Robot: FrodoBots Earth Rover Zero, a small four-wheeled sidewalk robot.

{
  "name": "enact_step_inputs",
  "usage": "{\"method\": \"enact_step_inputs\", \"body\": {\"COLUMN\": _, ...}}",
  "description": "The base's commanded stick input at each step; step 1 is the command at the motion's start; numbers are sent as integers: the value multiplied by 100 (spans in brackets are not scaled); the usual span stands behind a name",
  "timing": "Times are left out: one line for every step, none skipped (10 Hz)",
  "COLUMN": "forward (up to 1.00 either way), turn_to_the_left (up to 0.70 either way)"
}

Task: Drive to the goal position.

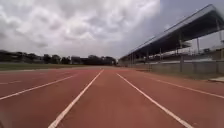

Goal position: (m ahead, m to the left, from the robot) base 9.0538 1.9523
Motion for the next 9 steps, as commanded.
{"method": "enact_step_inputs", "body": {"forward": 45, "turn_to_the_left": 0}}
{"method": "enact_step_inputs", "body": {"forward": 45, "turn_to_the_left": 0}}
{"method": "enact_step_inputs", "body": {"forward": 45, "turn_to_the_left": 0}}
{"method": "enact_step_inputs", "body": {"forward": 45, "turn_to_the_left": 0}}
{"method": "enact_step_inputs", "body": {"forward": 45, "turn_to_the_left": 0}}
{"method": "enact_step_inputs", "body": {"forward": 45, "turn_to_the_left": 0}}
{"method": "enact_step_inputs", "body": {"forward": 45, "turn_to_the_left": 0}}
{"method": "enact_step_inputs", "body": {"forward": 45, "turn_to_the_left": 0}}
{"method": "enact_step_inputs", "body": {"forward": 45, "turn_to_the_left": 0}}
